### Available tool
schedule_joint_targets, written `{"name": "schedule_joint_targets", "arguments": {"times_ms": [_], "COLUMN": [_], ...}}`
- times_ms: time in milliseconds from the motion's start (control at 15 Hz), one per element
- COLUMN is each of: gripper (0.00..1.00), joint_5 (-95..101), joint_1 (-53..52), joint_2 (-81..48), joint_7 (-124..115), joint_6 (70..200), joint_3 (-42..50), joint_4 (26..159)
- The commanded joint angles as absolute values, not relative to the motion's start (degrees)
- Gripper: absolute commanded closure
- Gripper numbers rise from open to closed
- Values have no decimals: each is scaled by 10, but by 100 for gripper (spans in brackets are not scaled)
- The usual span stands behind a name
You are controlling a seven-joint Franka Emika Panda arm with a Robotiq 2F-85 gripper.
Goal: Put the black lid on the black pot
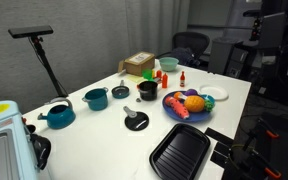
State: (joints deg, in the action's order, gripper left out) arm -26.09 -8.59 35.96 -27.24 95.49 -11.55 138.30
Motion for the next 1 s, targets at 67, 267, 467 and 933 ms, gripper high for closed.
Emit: {"name": "schedule_joint_targets", "arguments": {"times_ms": [67,267,467,933], "gripper": [0,0,0,0], "joint_5": [-224,-168,-102,-16], "joint_1": [-48,-32,-23,-40], "joint_2": [295,222,137,-61], "joint_7": [-237,-213,-204,-215], "joint_6": [1012,1056,1115,1202], "joint_3": [-113,-109,-110,-93], "joint_4": [1358,1322,1272,1112]}}
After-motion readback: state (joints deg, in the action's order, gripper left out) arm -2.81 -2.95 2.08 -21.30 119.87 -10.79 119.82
